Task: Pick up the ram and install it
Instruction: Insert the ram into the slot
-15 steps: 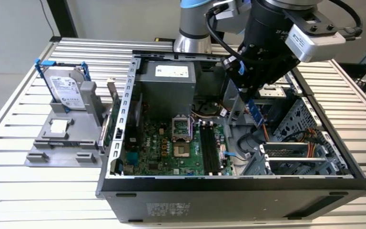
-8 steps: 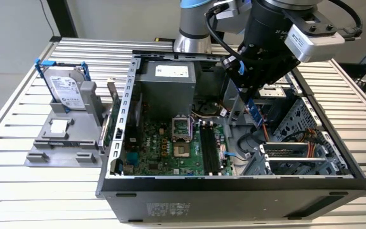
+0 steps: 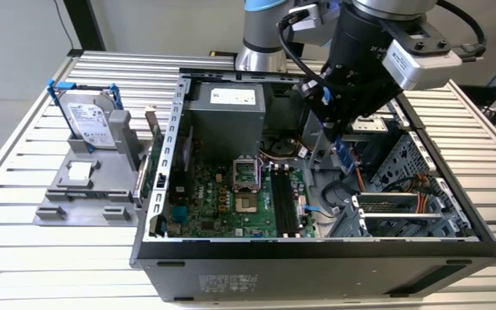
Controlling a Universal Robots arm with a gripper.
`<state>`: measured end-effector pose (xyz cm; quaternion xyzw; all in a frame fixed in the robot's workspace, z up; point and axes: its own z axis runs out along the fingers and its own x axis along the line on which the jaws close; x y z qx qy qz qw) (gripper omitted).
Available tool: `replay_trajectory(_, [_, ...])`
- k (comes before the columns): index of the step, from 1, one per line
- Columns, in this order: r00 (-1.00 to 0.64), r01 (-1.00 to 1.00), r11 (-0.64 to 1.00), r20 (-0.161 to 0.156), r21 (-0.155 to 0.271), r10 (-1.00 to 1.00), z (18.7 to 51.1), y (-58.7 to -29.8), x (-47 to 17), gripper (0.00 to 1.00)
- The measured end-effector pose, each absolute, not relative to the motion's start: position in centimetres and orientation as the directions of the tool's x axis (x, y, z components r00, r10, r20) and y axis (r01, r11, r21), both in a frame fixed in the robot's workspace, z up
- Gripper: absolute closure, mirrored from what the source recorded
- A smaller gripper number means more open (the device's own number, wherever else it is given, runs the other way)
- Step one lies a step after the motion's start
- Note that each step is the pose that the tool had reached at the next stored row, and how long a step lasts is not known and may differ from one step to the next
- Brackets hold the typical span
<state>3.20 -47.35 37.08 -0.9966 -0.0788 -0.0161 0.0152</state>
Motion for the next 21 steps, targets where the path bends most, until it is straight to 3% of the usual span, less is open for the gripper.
replay_trajectory(21, [0.998,0.062,-0.998,0.034,-0.028,0.061,35.8,-47.3,3.2,1.00])
